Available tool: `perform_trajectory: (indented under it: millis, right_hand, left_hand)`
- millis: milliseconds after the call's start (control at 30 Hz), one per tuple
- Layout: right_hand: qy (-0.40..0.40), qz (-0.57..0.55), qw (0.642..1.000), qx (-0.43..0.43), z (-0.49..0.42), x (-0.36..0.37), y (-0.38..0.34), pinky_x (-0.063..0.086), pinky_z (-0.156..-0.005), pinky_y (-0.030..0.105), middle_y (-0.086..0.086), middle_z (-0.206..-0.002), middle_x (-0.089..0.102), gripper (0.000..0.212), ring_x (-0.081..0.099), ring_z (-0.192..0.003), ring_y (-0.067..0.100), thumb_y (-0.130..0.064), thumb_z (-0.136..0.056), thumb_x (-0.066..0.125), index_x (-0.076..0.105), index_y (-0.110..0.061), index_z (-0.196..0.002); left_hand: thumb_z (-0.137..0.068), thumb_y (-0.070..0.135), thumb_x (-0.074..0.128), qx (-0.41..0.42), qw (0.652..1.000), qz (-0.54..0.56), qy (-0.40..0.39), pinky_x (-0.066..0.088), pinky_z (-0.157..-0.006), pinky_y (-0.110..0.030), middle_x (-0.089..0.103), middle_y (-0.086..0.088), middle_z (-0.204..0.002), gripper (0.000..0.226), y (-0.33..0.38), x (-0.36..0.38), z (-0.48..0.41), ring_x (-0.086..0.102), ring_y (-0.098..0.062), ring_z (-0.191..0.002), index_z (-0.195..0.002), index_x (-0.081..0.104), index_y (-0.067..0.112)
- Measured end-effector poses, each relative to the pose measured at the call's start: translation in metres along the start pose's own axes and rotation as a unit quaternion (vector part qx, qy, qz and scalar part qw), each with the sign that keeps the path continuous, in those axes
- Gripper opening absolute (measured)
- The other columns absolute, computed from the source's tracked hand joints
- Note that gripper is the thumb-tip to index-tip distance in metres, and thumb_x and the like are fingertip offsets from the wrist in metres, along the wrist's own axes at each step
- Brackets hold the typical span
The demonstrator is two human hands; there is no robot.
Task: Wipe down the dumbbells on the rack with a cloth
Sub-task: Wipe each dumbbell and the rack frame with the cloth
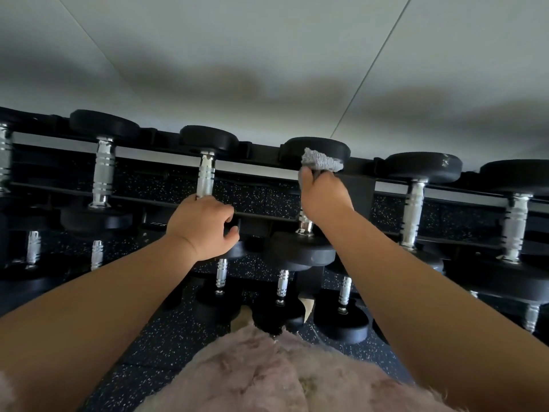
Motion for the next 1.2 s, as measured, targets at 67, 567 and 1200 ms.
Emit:
perform_trajectory:
  millis: [67,567,1200]
  right_hand:
    - [0.004,-0.050,0.997,0.056,-0.006,0.003,-0.001,0.049,-0.077,0.038,0.019,-0.106,0.066,0.052,0.064,-0.097,0.037,-0.050,-0.107,0.036,0.063,-0.005,-0.113]
    - [-0.113,-0.161,0.979,0.053,-0.012,-0.010,0.003,0.058,-0.086,0.039,0.004,-0.087,0.066,0.051,0.066,-0.084,0.020,-0.055,-0.104,0.048,0.063,-0.005,-0.105]
    - [-0.122,0.008,0.990,0.069,0.040,0.019,0.011,0.045,-0.098,0.051,0.020,-0.114,0.058,0.055,0.054,-0.101,0.034,-0.056,-0.105,0.026,0.051,-0.008,-0.117]
  left_hand:
    - [-0.089,0.056,0.046,0.000,1.000,0.001,0.002,0.050,-0.086,-0.038,0.057,0.014,-0.070,0.034,0.000,0.001,0.000,0.056,-0.012,-0.076,-0.085,0.066,0.029]
    - [-0.088,0.057,0.042,0.001,1.000,0.010,0.007,0.050,-0.087,-0.037,0.058,0.015,-0.072,0.034,0.000,-0.001,0.001,0.058,-0.012,-0.079,-0.086,0.064,0.031]
    - [-0.086,0.058,0.047,0.001,1.000,0.019,0.023,0.050,-0.079,-0.036,0.060,0.012,-0.070,0.032,0.000,0.001,0.001,0.057,-0.015,-0.070,-0.081,0.063,0.030]
Point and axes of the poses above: each hand's wrist, its own z-axis away from the middle knuckle, its own x-axis out of the palm, y = z × x, the point moved 2 cm from there along -z, towards the middle knuckle
